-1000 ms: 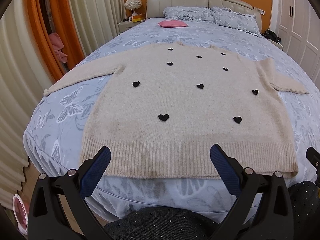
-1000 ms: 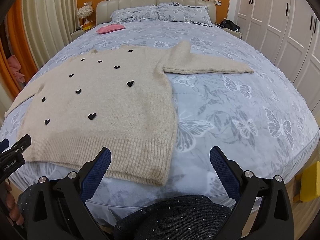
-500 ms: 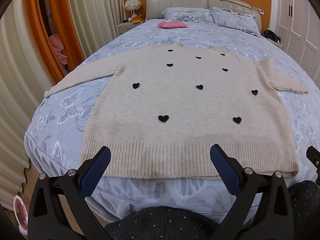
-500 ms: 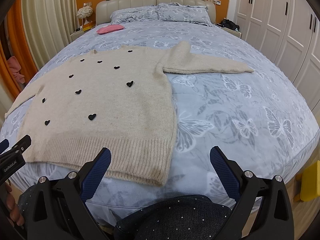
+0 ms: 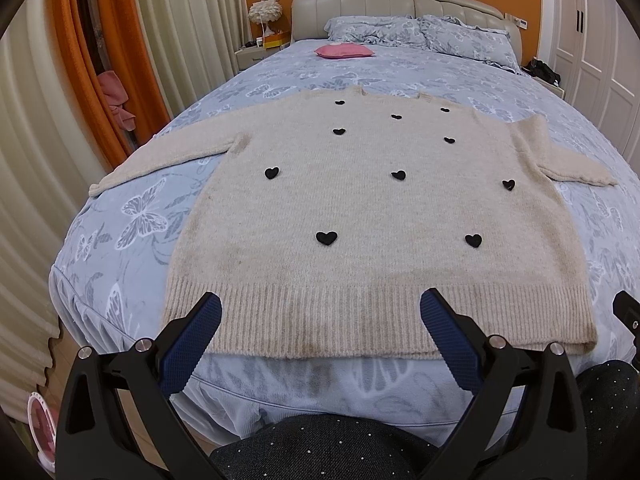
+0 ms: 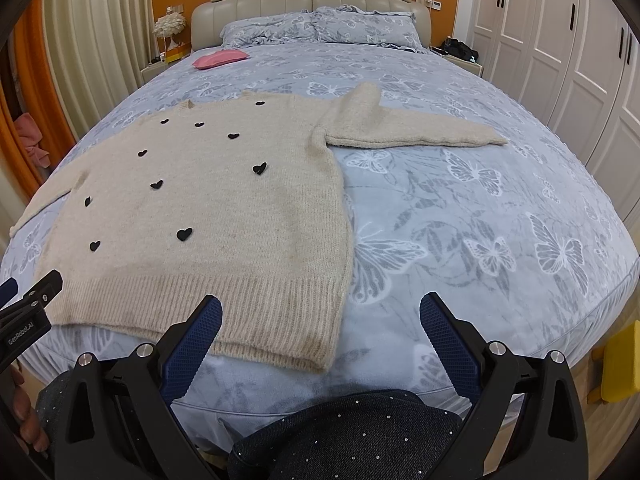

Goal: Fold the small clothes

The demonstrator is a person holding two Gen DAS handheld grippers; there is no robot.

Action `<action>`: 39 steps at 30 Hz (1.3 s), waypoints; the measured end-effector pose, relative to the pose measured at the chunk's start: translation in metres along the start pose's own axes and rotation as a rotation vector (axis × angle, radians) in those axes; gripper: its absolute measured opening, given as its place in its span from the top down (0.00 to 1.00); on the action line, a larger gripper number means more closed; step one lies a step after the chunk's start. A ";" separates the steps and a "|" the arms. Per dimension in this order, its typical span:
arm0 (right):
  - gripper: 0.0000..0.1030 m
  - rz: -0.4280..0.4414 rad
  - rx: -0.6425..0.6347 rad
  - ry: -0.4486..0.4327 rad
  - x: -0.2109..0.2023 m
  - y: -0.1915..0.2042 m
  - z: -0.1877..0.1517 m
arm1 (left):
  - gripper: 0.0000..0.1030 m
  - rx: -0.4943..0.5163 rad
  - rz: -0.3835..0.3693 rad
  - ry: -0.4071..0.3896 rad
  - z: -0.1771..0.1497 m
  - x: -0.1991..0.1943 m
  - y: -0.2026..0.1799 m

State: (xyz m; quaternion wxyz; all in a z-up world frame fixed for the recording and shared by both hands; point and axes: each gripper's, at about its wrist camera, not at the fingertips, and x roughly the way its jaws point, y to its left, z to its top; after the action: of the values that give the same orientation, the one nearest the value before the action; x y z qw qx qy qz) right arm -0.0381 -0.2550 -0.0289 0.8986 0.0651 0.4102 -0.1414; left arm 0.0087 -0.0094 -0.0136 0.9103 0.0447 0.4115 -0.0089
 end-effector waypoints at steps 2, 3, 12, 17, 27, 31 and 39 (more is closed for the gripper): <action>0.05 0.000 0.000 0.002 0.001 0.000 0.000 | 0.06 0.000 0.000 0.000 0.000 0.000 0.000; 0.05 0.000 0.000 0.002 0.000 0.000 0.000 | 0.06 0.000 0.000 0.000 0.000 0.000 0.000; 0.05 0.000 0.001 0.001 0.000 0.000 0.000 | 0.06 0.002 0.000 -0.001 0.000 0.000 0.000; 0.05 0.001 0.000 0.000 0.000 0.000 0.000 | 0.06 0.001 0.001 -0.001 0.000 0.000 -0.001; 0.05 0.012 0.011 0.003 0.000 -0.002 0.000 | 0.06 -0.004 -0.001 0.001 0.000 -0.001 -0.001; 0.05 0.073 0.082 0.029 0.000 -0.018 0.011 | 0.05 -0.014 -0.020 0.000 0.007 -0.004 0.000; 0.06 -0.002 0.233 -0.012 0.058 -0.121 0.095 | 0.05 -0.035 -0.055 -0.034 0.038 0.013 -0.020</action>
State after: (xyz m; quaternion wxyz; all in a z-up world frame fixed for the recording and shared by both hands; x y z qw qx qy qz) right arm 0.0293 -0.4037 -0.0100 0.8872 0.1676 0.3859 -0.1895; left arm 0.0445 -0.0319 -0.0002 0.9171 0.0171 0.3973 -0.0277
